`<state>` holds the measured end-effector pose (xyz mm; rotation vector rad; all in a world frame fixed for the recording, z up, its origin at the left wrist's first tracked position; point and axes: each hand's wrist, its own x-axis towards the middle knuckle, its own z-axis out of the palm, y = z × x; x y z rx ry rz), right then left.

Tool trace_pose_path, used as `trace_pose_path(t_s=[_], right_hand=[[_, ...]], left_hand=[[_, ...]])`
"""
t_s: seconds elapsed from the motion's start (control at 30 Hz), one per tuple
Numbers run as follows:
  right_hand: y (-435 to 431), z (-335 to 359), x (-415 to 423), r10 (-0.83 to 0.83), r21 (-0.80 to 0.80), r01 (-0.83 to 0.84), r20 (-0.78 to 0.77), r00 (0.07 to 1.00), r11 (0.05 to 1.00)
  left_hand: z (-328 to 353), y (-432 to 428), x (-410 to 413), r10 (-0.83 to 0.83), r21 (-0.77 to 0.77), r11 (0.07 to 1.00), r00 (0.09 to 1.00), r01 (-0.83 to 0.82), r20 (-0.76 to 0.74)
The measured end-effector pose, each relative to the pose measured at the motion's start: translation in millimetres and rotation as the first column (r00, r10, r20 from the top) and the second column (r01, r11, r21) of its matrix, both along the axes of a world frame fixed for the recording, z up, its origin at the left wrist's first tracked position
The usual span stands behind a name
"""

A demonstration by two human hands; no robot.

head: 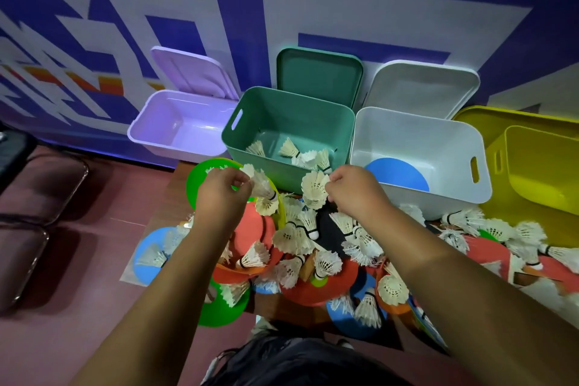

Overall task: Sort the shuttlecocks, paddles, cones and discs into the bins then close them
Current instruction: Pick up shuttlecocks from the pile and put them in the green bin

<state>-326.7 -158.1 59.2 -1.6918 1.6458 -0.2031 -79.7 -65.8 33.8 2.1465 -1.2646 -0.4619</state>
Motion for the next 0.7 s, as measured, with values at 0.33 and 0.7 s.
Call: trace_pose_path(t_s=[0.33,0.7], right_hand=[[-31.2,36.4,4.7,-0.297,0.118,0.273,0.347,0.889,0.955],[-54.2,27.4,13.5,-0.394,0.174,0.355,0.352,0.849,0.919]], left_hand=[[54.2,-55.5,-2.6,-0.005,-0.154,0.988,0.991,-0.016,-0.135],[38.5,-113.9,-1.4,-0.014,-0.029,1.0,0.988,0.009,-0.155]])
